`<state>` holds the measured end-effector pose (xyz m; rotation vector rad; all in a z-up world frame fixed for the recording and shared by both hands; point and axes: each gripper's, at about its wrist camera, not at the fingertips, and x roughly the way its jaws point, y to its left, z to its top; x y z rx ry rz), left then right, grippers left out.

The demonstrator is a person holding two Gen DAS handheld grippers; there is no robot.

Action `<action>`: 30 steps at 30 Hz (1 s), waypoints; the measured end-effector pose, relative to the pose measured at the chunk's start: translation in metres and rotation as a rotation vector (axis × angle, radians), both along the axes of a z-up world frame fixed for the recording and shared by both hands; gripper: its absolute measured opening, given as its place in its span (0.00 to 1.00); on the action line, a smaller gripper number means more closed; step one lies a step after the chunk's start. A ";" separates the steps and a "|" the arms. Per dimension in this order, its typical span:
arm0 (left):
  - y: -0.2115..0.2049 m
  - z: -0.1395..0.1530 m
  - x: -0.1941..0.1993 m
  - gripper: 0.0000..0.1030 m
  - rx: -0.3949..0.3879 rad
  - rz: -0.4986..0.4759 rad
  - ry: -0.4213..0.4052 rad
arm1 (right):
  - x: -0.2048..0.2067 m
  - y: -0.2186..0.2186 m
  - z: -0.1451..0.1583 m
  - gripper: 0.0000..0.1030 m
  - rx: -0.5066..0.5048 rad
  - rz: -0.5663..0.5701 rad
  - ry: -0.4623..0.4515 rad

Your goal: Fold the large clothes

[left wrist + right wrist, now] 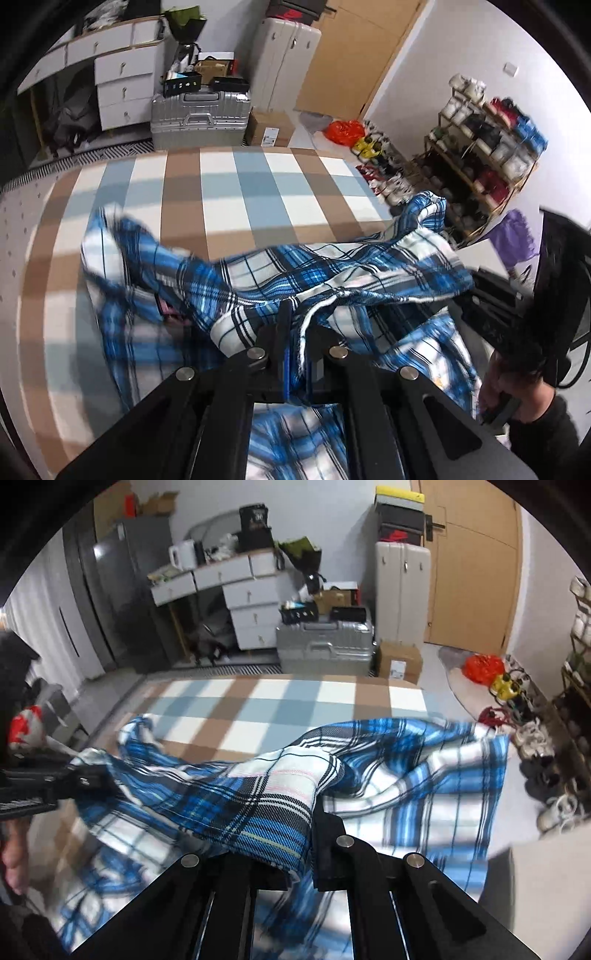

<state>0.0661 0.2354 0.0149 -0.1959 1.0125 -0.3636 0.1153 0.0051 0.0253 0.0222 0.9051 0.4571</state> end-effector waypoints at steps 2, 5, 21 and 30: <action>0.004 -0.004 -0.016 0.00 -0.008 -0.002 -0.020 | -0.021 -0.001 0.000 0.05 0.007 -0.006 -0.014; 0.009 -0.009 -0.045 0.00 -0.020 0.006 -0.059 | -0.056 -0.006 -0.004 0.05 0.023 -0.022 -0.014; 0.010 -0.078 -0.091 0.01 -0.087 0.019 0.018 | -0.134 -0.027 -0.076 0.18 0.038 -0.213 0.220; -0.003 -0.066 -0.098 0.18 -0.091 -0.187 0.115 | -0.161 -0.057 -0.071 0.68 -0.022 -0.326 0.225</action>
